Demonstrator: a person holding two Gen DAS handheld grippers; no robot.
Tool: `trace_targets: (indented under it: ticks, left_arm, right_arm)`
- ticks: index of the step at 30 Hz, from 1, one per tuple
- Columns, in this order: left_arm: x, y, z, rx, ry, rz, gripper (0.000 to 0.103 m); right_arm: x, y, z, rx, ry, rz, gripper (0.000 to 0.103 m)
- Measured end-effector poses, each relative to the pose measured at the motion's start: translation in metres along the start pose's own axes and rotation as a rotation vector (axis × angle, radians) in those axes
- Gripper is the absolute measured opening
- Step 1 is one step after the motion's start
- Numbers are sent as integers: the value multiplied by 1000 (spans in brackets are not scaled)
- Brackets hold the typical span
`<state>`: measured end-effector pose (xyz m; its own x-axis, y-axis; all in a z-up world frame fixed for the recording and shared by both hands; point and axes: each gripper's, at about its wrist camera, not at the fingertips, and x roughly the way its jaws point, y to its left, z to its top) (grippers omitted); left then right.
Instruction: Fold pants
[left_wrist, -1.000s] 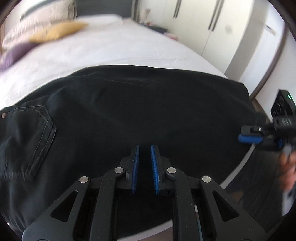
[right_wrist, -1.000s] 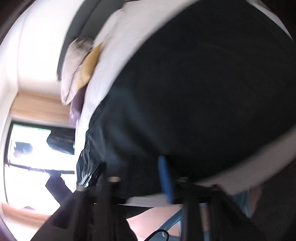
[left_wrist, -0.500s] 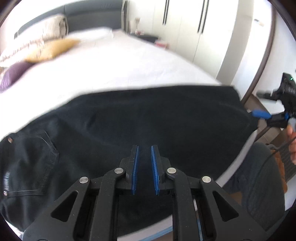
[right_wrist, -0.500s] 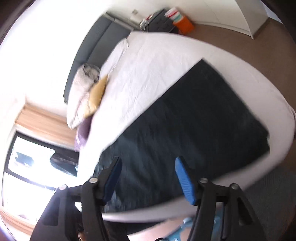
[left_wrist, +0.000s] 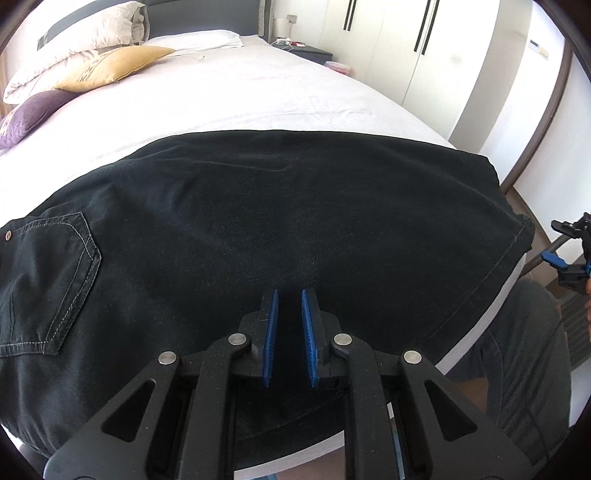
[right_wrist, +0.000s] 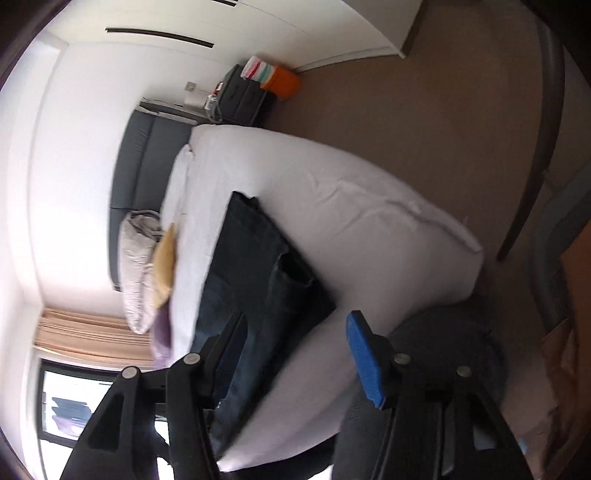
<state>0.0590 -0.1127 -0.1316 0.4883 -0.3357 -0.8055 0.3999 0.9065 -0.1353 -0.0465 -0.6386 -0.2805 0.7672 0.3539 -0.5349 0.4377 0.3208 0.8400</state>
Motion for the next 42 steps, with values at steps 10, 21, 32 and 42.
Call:
trace_targets:
  ticks: [10,21,32,42]
  left_arm:
    - [-10,6,-9,-14,11,7,13]
    - [-9,12,-9,-26,9,-7,13]
    - [-10,17,-10,-33,3,-16,13]
    - [-10,17,-10,-33,1,-15,13]
  right_arm:
    - [45,-13,4,97,68,33,60]
    - [51,-18,11,176,96,-30,57]
    - [53,-22,10,196,45,82,57]
    - [67,-29,-1,269,-27,206,48]
